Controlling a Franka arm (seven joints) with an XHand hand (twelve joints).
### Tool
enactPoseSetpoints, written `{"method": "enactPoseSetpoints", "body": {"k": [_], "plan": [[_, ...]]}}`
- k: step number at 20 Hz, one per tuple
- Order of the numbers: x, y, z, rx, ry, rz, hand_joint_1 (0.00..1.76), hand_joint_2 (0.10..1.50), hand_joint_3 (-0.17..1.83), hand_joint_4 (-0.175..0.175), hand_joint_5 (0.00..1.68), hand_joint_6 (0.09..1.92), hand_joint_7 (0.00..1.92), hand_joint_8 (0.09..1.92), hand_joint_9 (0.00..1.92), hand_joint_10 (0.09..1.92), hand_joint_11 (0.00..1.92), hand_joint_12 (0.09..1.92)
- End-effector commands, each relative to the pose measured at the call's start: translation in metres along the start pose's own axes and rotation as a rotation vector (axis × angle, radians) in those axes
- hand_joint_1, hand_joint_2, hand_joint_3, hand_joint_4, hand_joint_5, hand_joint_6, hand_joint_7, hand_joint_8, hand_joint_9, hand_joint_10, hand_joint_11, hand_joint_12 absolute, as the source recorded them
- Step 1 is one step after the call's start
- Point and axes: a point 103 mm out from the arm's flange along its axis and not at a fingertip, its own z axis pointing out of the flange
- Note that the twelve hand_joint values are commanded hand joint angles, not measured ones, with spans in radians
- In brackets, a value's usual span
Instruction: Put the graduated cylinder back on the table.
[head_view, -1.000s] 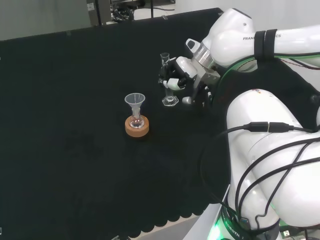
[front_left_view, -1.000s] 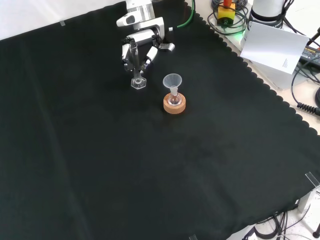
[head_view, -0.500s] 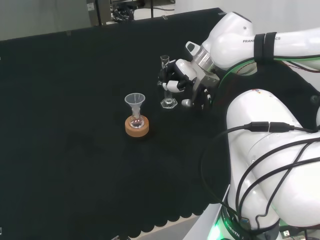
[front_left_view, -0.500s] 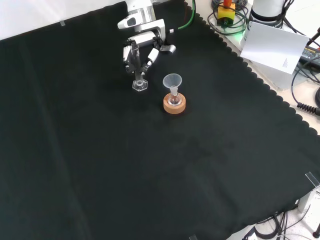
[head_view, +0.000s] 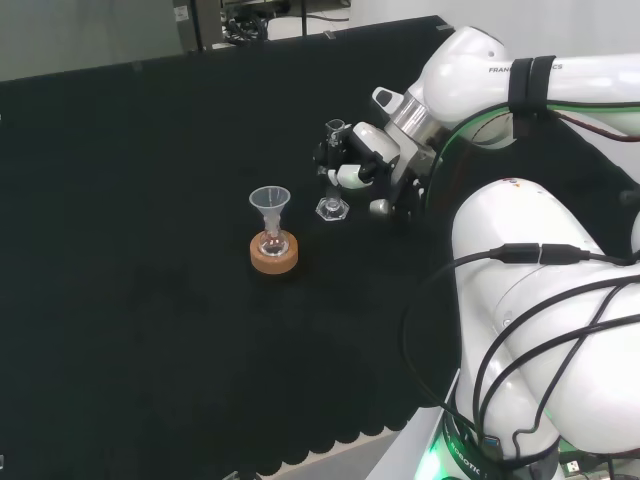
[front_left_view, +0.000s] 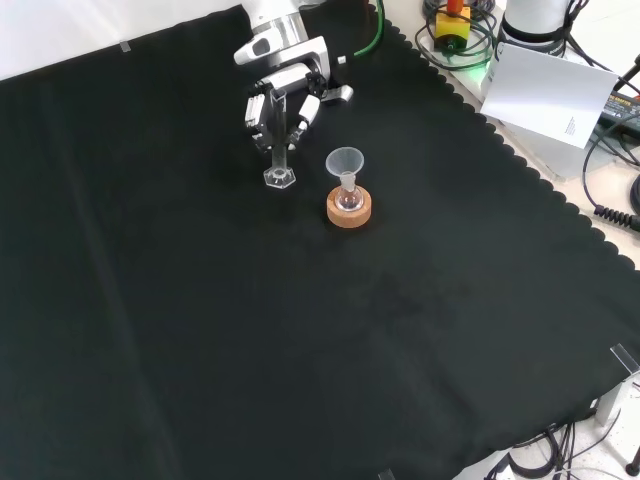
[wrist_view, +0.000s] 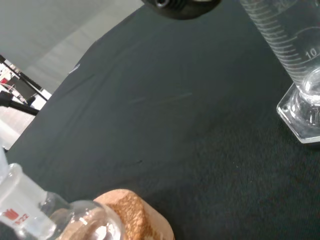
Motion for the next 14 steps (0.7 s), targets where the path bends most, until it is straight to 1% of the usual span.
{"method": "enactPoseSetpoints", "body": {"k": [1,5,8,9,11,14], "plan": [[0.005,0.0,-0.009,0.021,-0.01,0.008,1.1,1.02,-0.17,-0.06,0.87,0.66,0.75,0.63,1.17,0.09,0.85,1.03],[0.008,0.001,-0.016,0.047,-0.032,0.031,1.07,1.02,-0.17,-0.053,0.83,0.66,0.71,0.63,1.12,0.09,0.78,1.08],[0.012,0.005,-0.025,0.065,-0.04,0.048,1.03,1.01,-0.17,-0.052,0.69,0.68,0.62,0.64,1.01,0.09,0.64,1.18],[0.012,0.006,-0.029,0.079,-0.038,0.056,1.02,1.01,-0.17,-0.056,0.61,0.67,0.55,0.64,0.96,0.09,0.58,1.21],[0.013,0.009,-0.037,0.073,-0.043,0.064,0.97,0.99,-0.17,-0.07,0.43,0.56,0.34,0.66,0.81,0.09,0.42,1.28],[0.017,0.012,-0.05,0.063,-0.046,0.066,0.94,0.98,-0.17,-0.081,0.33,0.41,0.18,0.69,0.68,0.09,0.28,1.33]]}}
